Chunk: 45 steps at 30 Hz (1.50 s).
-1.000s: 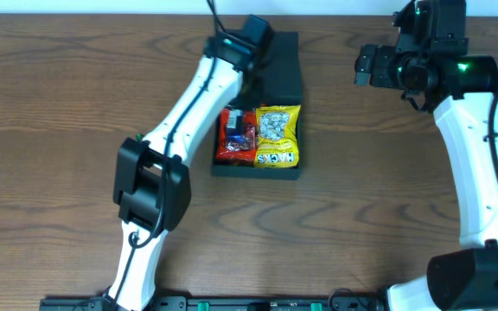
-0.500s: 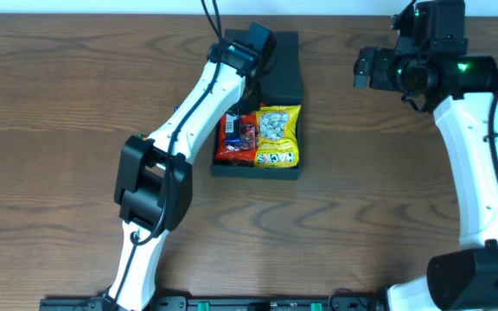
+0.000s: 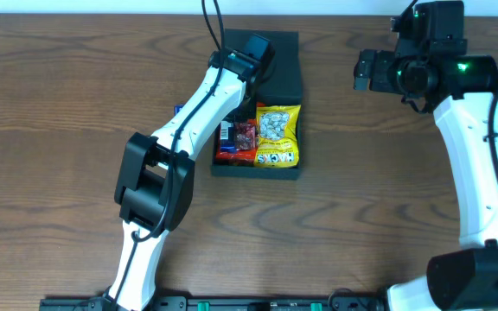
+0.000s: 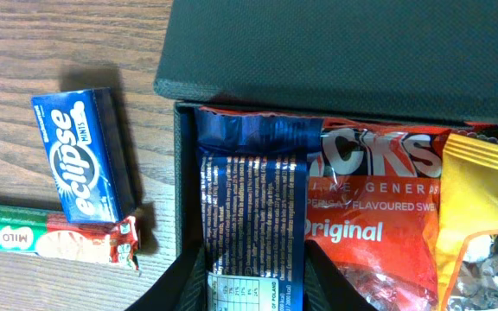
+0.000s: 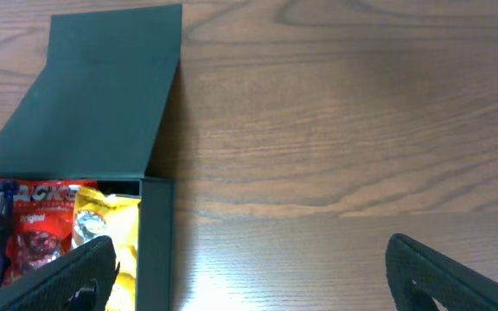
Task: Pack container
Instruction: 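Carry the white-and-blue bar into the box's left side and release, then move the left gripper back and grasp the green Milo bar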
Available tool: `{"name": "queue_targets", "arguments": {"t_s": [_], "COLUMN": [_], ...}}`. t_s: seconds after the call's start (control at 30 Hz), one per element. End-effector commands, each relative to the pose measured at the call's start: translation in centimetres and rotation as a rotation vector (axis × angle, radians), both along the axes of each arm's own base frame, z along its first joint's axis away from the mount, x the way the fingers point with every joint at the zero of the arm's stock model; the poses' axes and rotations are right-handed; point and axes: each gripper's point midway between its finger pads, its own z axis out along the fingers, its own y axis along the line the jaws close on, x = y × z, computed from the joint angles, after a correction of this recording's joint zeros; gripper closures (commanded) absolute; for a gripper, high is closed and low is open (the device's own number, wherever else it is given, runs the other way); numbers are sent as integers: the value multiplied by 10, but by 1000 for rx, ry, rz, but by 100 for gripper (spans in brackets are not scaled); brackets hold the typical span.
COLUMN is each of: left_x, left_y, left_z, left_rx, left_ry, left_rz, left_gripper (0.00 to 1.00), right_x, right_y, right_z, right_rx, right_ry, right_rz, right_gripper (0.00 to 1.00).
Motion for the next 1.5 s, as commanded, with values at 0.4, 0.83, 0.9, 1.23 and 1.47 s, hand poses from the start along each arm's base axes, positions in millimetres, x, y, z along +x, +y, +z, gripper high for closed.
{"name": "queue_targets", "arguments": {"t_s": [0.4,0.83,0.9,1.23,1.47], "left_x": [7,-3,-15,-46,-56], "left_y": [2,89,115,152,152], "left_z": [31,135,119,12,-23], "left_rx": [-20,-24,-18,-179,-206], "left_ry": [-75,-274,-202,47,51], "left_rz": [22,380,518,830,949], "left_gripper": [47,46,46,42,34], "right_x": [-1,-1,0,0,0], "right_y": [-5,-5,-4,-5,-4], "right_z": [-1,-1,-1,-1,-1], "right_rx": [2,2,2,2,2], "right_ry": [9,9,8,3,3], "right_rz": [-19,-19,-19,-19,-18], "right_gripper": [1,1,1,1,1]}}
